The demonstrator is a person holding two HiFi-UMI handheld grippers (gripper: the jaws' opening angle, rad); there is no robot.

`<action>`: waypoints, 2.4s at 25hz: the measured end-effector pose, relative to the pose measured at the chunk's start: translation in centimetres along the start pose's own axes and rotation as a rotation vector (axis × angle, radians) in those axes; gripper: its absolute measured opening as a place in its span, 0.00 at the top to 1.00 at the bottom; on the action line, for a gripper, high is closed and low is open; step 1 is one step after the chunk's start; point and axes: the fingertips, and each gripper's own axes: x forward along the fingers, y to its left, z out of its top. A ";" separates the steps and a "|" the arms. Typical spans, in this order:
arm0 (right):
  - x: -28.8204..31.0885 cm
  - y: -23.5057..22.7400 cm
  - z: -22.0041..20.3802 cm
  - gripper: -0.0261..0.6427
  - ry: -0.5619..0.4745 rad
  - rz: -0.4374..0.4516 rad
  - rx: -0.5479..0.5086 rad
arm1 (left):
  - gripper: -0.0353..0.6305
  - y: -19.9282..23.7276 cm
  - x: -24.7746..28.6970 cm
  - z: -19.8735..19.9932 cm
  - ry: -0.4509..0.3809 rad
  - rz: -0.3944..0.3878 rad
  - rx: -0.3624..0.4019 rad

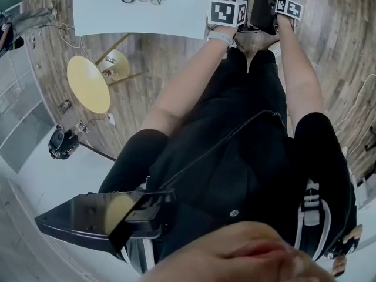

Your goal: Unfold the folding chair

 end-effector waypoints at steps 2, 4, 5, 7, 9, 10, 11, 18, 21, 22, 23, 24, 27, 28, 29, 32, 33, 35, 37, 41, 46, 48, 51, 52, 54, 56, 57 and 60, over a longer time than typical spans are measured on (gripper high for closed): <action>-0.2 -0.8 0.2 0.69 -0.016 0.021 -0.001 | 0.83 0.9 0.0 -0.2 0.007 -0.014 -0.016; -0.6 -1.8 0.5 0.69 -0.031 0.046 0.007 | 0.83 1.2 0.1 -0.2 0.011 -0.029 -0.019; -0.8 -2.4 0.5 0.69 -0.035 0.058 0.014 | 0.83 1.3 0.2 -0.2 0.012 -0.034 -0.021; -1.1 -3.4 0.4 0.69 -0.043 0.082 0.028 | 0.83 1.4 0.3 -0.3 0.015 -0.038 -0.025; -1.5 -4.7 0.1 0.69 -0.049 0.109 0.041 | 0.83 1.1 0.6 -0.6 0.019 -0.040 -0.027; -1.7 -5.5 -0.1 0.69 -0.050 0.123 0.047 | 0.83 0.9 0.8 -0.7 0.021 -0.041 -0.029; -1.8 -6.2 -0.3 0.69 -0.049 0.137 0.055 | 0.83 0.6 0.9 -0.8 0.023 -0.041 -0.030; -2.0 -11.6 -1.6 0.69 -0.038 0.273 0.122 | 0.83 0.8 2.5 -2.1 0.069 -0.047 -0.081; -1.9 -14.0 -2.6 0.69 -0.025 0.339 0.150 | 0.83 1.4 3.3 -3.0 0.079 -0.060 -0.105; -1.8 -14.8 -2.9 0.69 -0.022 0.362 0.159 | 0.83 1.5 3.6 -3.2 0.077 -0.070 -0.107; -1.7 -15.6 -3.2 0.69 -0.020 0.386 0.165 | 0.83 1.5 3.9 -3.4 0.073 -0.084 -0.107; -1.6 -16.4 -3.4 0.69 -0.019 0.410 0.170 | 0.83 1.5 4.2 -3.6 0.069 -0.097 -0.106; -2.2 -18.8 -4.1 0.69 -0.024 0.481 0.185 | 0.83 1.0 4.6 -4.0 0.067 -0.118 -0.111; -2.8 -19.9 -4.3 0.69 -0.027 0.501 0.192 | 0.83 0.6 4.7 -4.0 0.069 -0.120 -0.116; -3.5 -21.0 -4.4 0.69 -0.032 0.518 0.199 | 0.83 0.0 4.8 -4.0 0.069 -0.125 -0.121; -4.2 -23.7 -4.8 0.69 -0.035 0.550 0.190 | 0.83 -0.6 5.4 -4.4 0.055 -0.157 -0.123; -3.8 -24.3 -4.9 0.69 -0.029 0.557 0.179 | 0.83 -0.3 5.7 -4.7 0.046 -0.168 -0.124; -3.0 -25.4 -5.3 0.69 -0.011 0.572 0.181 | 0.83 0.4 6.3 -5.2 0.029 -0.181 -0.130; -2.5 -26.7 -5.7 0.69 -0.006 0.599 0.194 | 0.83 0.6 6.8 -5.6 0.020 -0.187 -0.139; -1.9 -27.8 -6.3 0.69 -0.036 0.708 0.265 | 0.83 1.2 7.6 -6.4 0.019 -0.201 -0.141; -0.9 -31.8 -8.0 0.69 -0.020 0.722 0.324 | 0.83 0.9 8.8 -7.1 0.022 -0.226 -0.141; -0.4 -33.9 -8.6 0.69 -0.010 0.701 0.316 | 0.83 0.7 9.3 -7.4 0.025 -0.233 -0.146; 0.0 -35.8 -9.0 0.69 -0.041 0.760 0.297 | 0.83 0.3 10.2 -7.8 0.038 -0.232 -0.144; 0.0 -35.7 -8.9 0.69 -0.060 0.814 0.308 | 0.83 0.2 10.4 -8.0 0.042 -0.232 -0.142; 0.4 -36.6 -9.1 0.69 -0.075 0.845 0.318 | 0.83 0.0 11.0 -8.2 0.051 -0.225 -0.132; 0.7 -37.7 -9.2 0.69 -0.081 0.854 0.318 | 0.82 -0.3 11.5 -8.4 0.055 -0.221 -0.131; 0.8 -38.2 -9.4 0.68 -0.079 0.864 0.327 | 0.82 -0.5 11.8 -8.6 0.057 -0.221 -0.133; 1.2 -39.8 -10.6 0.68 -0.038 0.864 0.432 | 0.82 -1.1 12.5 -9.1 0.078 -0.228 -0.133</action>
